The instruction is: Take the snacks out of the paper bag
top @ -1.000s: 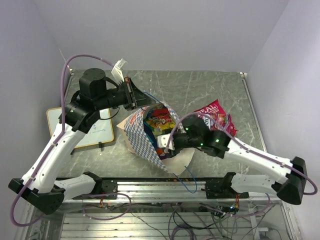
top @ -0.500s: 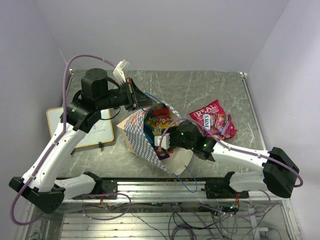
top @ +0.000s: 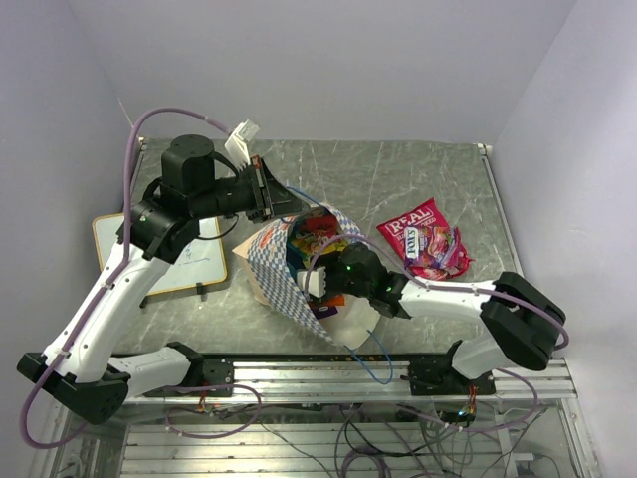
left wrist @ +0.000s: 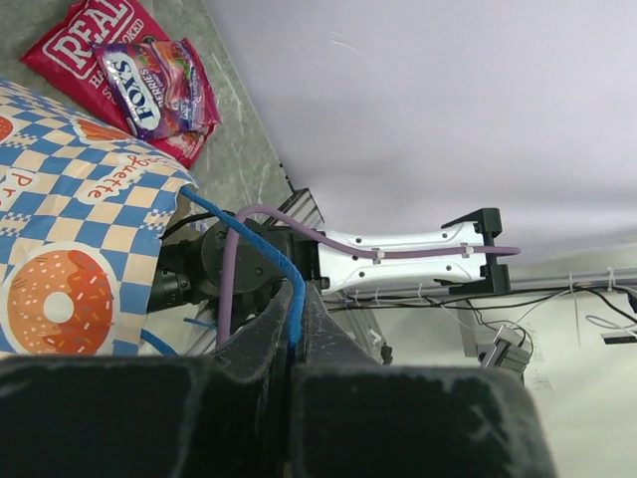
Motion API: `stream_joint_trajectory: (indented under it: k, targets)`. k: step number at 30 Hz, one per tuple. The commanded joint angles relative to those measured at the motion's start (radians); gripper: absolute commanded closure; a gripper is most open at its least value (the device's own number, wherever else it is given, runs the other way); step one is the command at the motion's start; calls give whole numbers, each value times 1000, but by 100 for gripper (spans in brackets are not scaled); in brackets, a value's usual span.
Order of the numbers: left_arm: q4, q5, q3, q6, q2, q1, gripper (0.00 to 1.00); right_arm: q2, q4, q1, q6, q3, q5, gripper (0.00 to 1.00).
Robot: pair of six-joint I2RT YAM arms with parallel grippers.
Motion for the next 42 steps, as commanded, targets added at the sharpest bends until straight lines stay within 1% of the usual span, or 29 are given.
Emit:
stream_joint_trajectory:
  k: [1,3,4,6,7,9,13,18,21,26,29,32,34,35,38,40,42]
  targets:
    - [-3,7,38,8,-22,-8,93,70,114,-6,4,17,87,43]
    - [-13,1,36,8,-24,-8,93,94,96,-8,-5,39,124,47]
    - [-20,-8,35,8,-26,-8,93,97,96,-10,-4,43,139,52]
    - [-28,-24,27,5,-32,-8,93,85,91,-13,-5,44,144,76]
    - [-28,-30,23,1,-34,-8,93,72,89,-13,-3,42,142,82]
    - [-28,-45,18,-3,-37,-8,93,39,77,-16,9,43,124,88]
    - [-36,-85,24,-3,-45,-8,93,-45,-22,-21,54,59,61,100]
    - [-28,-116,21,-11,-48,-8,93,-168,-141,-23,146,81,-42,100]
    - [-22,-137,24,-16,-48,-8,93,-240,-231,-24,218,124,-96,100]
    - [-27,-190,36,-26,-45,-8,93,-341,-341,-23,419,201,-97,100]
    - [2,-198,33,-42,-39,-8,93,-377,-411,-24,559,273,-98,100]
    - [-3,-215,43,-45,-21,-8,93,-409,-480,-23,716,356,-96,100]
    - [-22,-237,57,-41,-10,-8,93,-418,-579,-22,816,478,-70,100]
    - [-29,-251,63,-37,-6,-8,93,-420,-671,-22,850,535,-50,100]
    - [-35,-278,65,-33,-1,-8,93,-434,-854,-23,916,691,32,100]
    - [-40,-298,64,-34,2,-8,93,-450,-941,-23,953,787,120,100]
    - [-57,-322,66,-32,6,-8,93,-468,-992,-23,994,867,191,100]
